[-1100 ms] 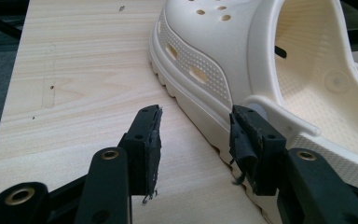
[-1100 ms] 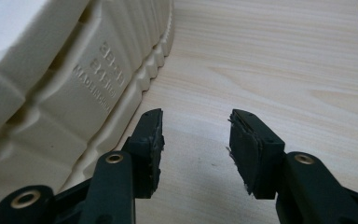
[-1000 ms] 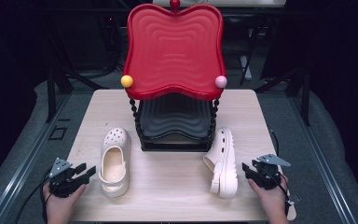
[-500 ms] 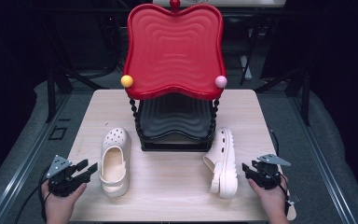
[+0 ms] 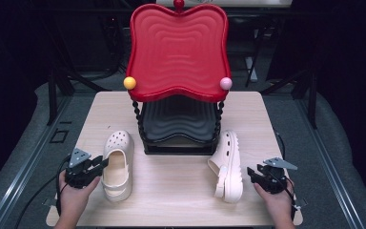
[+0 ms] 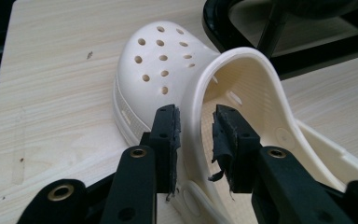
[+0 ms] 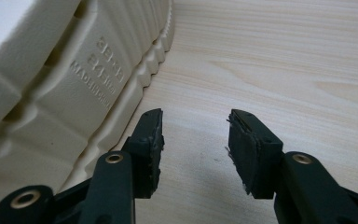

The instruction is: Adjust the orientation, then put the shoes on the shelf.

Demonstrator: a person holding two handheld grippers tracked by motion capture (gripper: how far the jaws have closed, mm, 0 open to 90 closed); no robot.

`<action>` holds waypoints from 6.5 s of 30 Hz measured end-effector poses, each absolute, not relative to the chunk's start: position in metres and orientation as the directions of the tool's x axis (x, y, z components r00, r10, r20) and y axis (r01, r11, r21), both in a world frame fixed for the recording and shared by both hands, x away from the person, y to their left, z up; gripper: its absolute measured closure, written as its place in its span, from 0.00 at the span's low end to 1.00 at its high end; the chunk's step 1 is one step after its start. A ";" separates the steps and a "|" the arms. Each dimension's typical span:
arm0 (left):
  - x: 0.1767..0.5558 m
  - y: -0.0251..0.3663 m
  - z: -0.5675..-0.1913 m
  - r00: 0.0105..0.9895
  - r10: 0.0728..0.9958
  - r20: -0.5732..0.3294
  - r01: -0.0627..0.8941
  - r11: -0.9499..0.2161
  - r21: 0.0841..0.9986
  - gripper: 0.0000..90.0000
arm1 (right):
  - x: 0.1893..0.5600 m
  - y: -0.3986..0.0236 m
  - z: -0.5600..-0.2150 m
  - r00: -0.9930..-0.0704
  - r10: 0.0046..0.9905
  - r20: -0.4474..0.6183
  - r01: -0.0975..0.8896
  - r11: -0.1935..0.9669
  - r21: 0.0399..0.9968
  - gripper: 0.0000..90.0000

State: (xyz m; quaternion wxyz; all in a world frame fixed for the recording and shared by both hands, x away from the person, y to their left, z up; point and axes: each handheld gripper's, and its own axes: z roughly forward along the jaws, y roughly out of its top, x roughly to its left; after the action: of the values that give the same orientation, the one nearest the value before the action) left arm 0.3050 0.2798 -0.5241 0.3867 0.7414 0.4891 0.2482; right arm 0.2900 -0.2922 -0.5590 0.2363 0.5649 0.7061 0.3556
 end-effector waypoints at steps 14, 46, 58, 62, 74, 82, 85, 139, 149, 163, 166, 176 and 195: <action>0.314 0.273 -0.527 0.374 0.926 0.058 0.537 -0.267 0.800 0.85 | 0.291 -0.292 -0.560 -0.256 0.964 0.076 0.633 0.107 0.766 0.61; 0.257 0.250 -0.509 0.476 0.879 0.040 0.498 -0.307 0.811 0.92 | 0.291 -0.294 -0.562 -0.239 0.965 0.108 0.646 0.075 0.760 0.61; 0.250 0.212 -0.510 0.545 0.838 0.026 0.487 -0.341 0.804 0.92 | 0.290 -0.295 -0.561 -0.238 0.965 0.111 0.644 0.071 0.762 0.61; 0.253 0.197 -0.514 0.543 0.840 0.013 0.500 -0.335 0.799 0.92 | 0.290 -0.296 -0.560 -0.235 0.965 0.116 0.639 0.064 0.766 0.61; 0.251 0.166 -0.515 0.540 0.841 -0.010 0.510 -0.318 0.799 0.91 | 0.286 -0.297 -0.556 -0.236 0.965 0.112 0.619 0.060 0.783 0.62; 0.248 0.154 -0.522 0.550 0.835 -0.032 0.507 -0.302 0.807 0.90 | 0.281 -0.296 -0.546 -0.251 0.962 0.104 0.582 0.064 0.810 0.69; 0.249 0.151 -0.526 0.564 0.824 -0.045 0.504 -0.300 0.810 0.90 | 0.277 -0.294 -0.538 -0.263 0.959 0.106 0.563 0.063 0.824 0.76; 0.259 0.218 -0.532 0.488 0.857 -0.165 0.510 -0.126 0.851 0.63 | 0.279 -0.320 -0.543 -0.226 0.965 0.131 0.637 0.045 0.769 0.94; 0.259 0.217 -0.532 0.491 0.855 -0.167 0.506 -0.124 0.854 0.62 | 0.268 -0.330 -0.525 -0.097 0.995 0.027 0.536 0.029 0.843 0.82; 0.259 0.217 -0.535 0.491 0.854 -0.173 0.514 -0.124 0.849 0.62 | 0.275 -0.308 -0.521 -0.209 0.977 -0.048 0.530 0.154 0.834 0.82; 0.259 0.217 -0.534 0.490 0.854 -0.174 0.517 -0.124 0.847 0.62 | 0.279 -0.307 -0.521 -0.203 0.978 -0.045 0.536 0.150 0.831 0.84; 0.259 0.218 -0.535 0.484 0.855 -0.185 0.524 -0.114 0.844 0.62 | 0.284 -0.299 -0.522 -0.180 0.977 -0.114 0.554 0.196 0.809 0.92; 0.256 0.214 -0.534 0.492 0.850 -0.189 0.523 -0.115 0.845 0.62 | 0.233 -0.251 -0.493 -0.330 0.941 -0.077 0.545 0.257 0.798 0.93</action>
State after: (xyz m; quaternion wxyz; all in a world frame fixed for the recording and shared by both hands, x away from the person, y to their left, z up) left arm 0.2564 0.2138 -0.5336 0.4679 0.7259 0.4729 0.1747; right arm 0.2333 -0.2512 -0.4931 0.2868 0.5026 0.7391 0.3448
